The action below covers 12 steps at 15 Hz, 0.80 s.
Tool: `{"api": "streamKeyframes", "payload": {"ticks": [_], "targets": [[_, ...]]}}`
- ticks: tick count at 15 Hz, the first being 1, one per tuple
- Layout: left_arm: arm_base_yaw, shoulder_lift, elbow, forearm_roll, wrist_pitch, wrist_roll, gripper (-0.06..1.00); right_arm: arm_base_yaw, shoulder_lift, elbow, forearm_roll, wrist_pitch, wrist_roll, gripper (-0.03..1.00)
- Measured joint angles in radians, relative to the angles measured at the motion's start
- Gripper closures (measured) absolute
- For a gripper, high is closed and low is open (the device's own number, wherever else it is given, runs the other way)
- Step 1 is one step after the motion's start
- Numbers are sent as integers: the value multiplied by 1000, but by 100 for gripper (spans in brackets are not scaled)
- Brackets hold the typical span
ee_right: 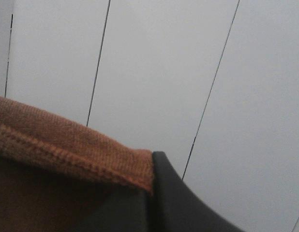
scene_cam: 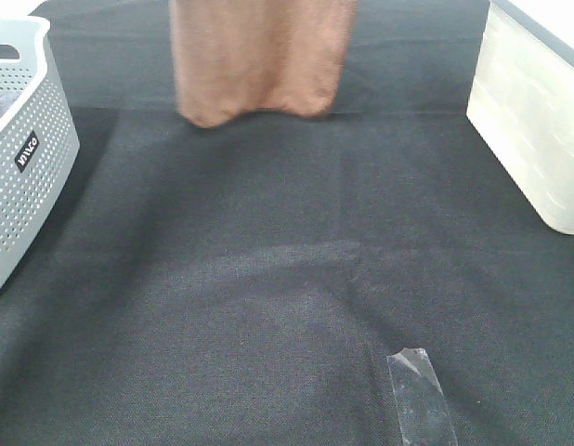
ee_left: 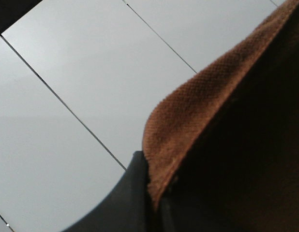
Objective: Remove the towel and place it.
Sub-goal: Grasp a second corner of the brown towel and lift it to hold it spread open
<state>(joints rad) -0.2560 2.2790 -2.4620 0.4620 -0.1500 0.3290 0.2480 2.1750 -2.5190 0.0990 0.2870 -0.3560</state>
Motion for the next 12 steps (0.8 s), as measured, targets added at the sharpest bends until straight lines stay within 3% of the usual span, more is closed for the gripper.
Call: {"api": "streamKeyframes", "payload": {"ticks": [3,5,7,12], "targets": [[-3,0,0,4,85,0,94,0,3,0,6,69,0,97],[-17,0,-2,0,242,0,94,0,3,0,9,188,0,97],[-41,0,-2,-46,479,0,94,0,3,0,10,368,5,97],[-118,0,-2,-263,1080,95,94,-1,-44,0,-1,816,30,97]]}}
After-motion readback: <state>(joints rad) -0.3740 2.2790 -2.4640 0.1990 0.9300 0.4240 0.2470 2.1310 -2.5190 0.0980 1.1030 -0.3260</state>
